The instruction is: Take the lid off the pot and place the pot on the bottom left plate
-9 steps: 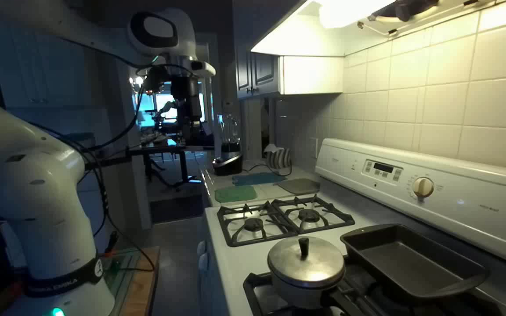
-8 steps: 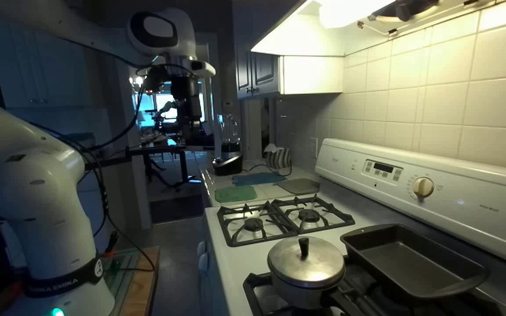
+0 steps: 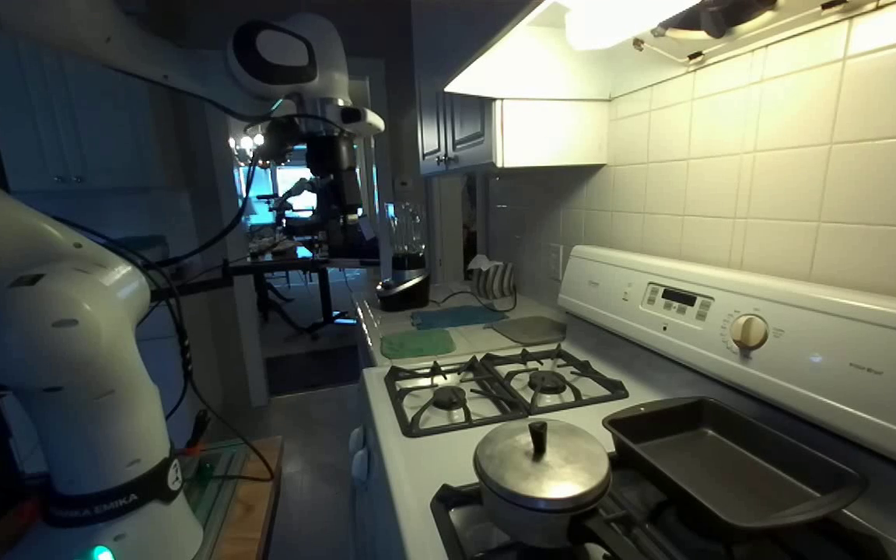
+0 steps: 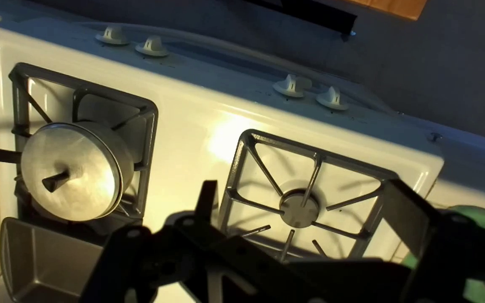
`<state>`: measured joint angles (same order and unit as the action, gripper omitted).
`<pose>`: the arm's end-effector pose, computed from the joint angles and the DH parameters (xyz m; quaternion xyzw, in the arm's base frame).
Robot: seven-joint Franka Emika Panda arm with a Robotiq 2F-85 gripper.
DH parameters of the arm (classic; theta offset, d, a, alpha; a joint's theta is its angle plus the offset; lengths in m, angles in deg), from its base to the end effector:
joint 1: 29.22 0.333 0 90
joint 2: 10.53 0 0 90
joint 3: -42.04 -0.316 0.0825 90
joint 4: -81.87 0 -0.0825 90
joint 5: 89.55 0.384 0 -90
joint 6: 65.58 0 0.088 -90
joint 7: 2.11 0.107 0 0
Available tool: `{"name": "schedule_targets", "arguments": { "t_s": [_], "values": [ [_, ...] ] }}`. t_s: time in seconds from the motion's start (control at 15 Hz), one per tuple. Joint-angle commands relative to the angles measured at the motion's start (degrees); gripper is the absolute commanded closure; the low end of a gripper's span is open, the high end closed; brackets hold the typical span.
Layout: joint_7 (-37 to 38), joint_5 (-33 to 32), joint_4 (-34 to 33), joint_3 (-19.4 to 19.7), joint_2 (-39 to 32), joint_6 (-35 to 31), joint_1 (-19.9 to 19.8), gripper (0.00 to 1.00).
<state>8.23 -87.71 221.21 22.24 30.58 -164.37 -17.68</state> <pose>0.2835 0.1965 0.5300 0.9857 0.1381 0.0213 0.0944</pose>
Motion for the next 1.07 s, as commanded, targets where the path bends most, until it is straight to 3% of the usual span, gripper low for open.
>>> {"name": "schedule_targets", "arguments": {
  "t_s": [0.0,0.53,0.73,1.0],
  "values": [
    [2.91,-0.65,-0.42,2.14,-3.11,-6.63,-2.39,0.0],
    [4.61,-0.7,-3.99,8.4,-10.73,-10.64,-8.1,0.0],
    [2.51,-2.19,-4.8,9.86,-13.24,-14.46,-9.2,0.0],
    [-0.22,-3.12,-7.6,12.17,-16.78,-14.24,-9.96,0.0]
  ]
}}
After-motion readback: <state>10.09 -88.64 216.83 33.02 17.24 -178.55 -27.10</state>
